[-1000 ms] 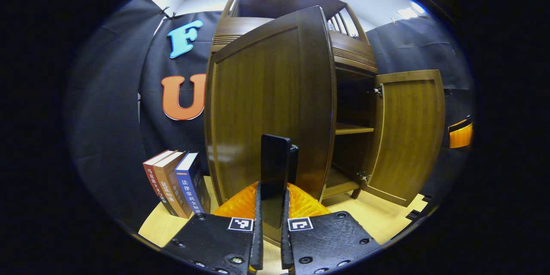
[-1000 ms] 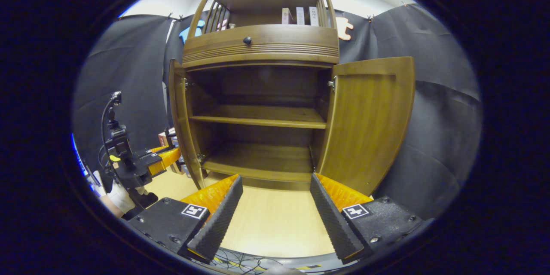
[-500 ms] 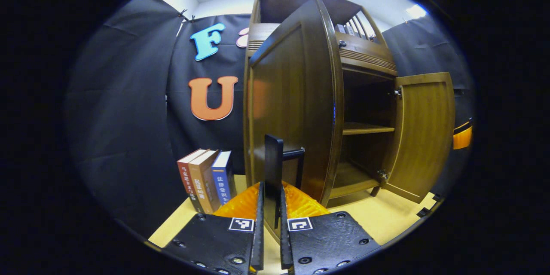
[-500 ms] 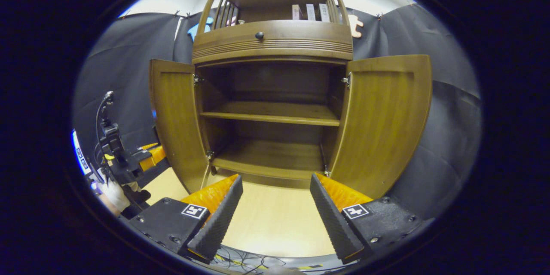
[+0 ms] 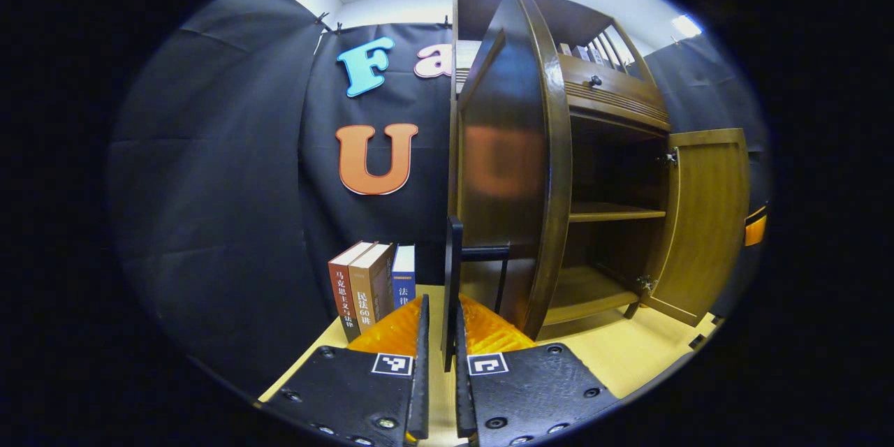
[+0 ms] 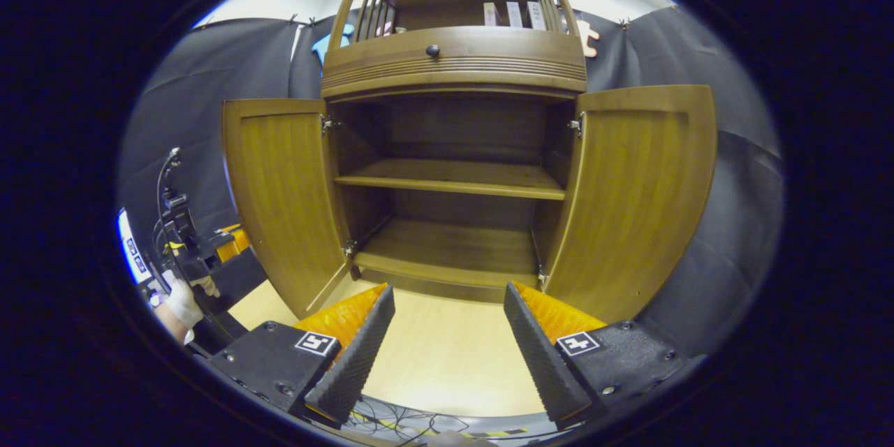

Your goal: Open the right door of the double-door shoe cabinet with the right hand, and open the left door with the left hand.

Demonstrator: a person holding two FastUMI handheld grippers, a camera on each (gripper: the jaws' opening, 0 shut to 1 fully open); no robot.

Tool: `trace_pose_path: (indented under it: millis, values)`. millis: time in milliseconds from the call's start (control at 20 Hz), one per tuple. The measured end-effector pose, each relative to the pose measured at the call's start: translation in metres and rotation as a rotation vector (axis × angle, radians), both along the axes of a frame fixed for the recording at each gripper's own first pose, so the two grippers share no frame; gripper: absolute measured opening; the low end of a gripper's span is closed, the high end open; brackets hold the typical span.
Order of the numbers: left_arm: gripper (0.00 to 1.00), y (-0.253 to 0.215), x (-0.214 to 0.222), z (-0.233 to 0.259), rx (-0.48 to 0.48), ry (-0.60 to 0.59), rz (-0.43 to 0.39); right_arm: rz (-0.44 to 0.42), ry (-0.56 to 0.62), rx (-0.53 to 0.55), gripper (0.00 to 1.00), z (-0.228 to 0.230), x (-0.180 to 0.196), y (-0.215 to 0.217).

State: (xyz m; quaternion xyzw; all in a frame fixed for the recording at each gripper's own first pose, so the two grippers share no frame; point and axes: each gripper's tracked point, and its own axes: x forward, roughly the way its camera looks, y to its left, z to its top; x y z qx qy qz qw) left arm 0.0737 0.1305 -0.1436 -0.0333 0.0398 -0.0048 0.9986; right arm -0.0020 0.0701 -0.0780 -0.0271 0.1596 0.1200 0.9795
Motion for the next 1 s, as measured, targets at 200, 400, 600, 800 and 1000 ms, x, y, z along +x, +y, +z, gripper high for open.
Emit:
trace_pose_path:
  millis: [200,400,600,800,1000]
  values:
    - [0.14,0.006,0.000,0.000,-0.015,-0.007,-0.025,0.007,0.003,0.009,1.00,-0.002,0.000,0.005]
    - [0.14,0.016,0.002,-0.002,-0.009,-0.008,-0.061,0.011,0.004,0.012,1.00,-0.002,-0.002,0.006]
    - [0.14,0.027,0.004,-0.002,-0.024,-0.019,-0.132,0.011,0.010,0.015,1.00,-0.004,-0.005,0.006]
    - [0.14,0.043,0.008,-0.004,-0.065,-0.010,-0.226,0.021,0.016,0.009,1.00,-0.005,-0.007,0.009]
    - [0.14,0.038,0.006,-0.008,-0.137,0.016,-0.337,0.033,0.016,0.011,1.00,-0.004,-0.009,0.012]
